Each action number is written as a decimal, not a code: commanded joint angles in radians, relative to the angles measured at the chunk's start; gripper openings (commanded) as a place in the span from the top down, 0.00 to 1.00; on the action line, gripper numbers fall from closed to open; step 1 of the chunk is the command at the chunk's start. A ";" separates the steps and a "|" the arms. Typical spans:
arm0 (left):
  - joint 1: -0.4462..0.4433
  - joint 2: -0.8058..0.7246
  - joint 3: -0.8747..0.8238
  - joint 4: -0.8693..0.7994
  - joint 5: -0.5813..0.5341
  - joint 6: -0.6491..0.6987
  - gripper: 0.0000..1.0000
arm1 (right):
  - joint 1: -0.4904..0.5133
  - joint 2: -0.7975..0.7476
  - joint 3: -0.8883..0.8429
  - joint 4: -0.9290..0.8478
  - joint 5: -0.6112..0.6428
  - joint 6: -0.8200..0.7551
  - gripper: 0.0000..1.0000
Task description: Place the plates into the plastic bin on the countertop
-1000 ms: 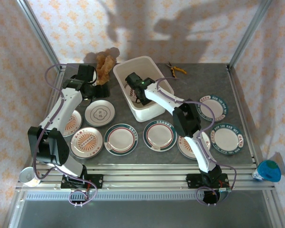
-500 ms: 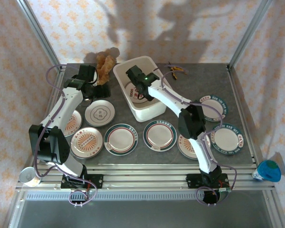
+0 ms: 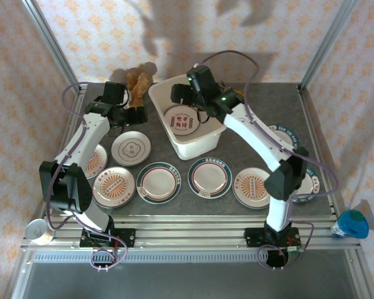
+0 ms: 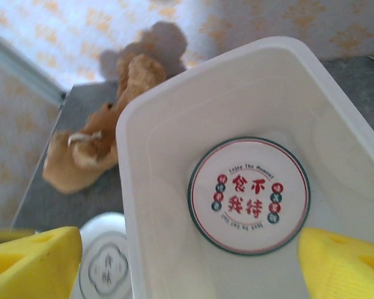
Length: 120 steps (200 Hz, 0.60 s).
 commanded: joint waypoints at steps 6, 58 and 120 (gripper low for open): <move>-0.012 0.010 0.038 0.070 0.030 -0.029 0.12 | -0.069 -0.107 -0.076 -0.159 -0.160 -0.258 0.18; -0.041 0.028 0.069 0.099 0.050 -0.030 0.11 | -0.274 -0.398 -0.489 -0.093 -0.264 -0.161 0.27; -0.062 0.035 0.097 0.079 0.032 -0.024 0.12 | -0.361 -0.401 -0.714 -0.141 -0.368 -0.152 0.37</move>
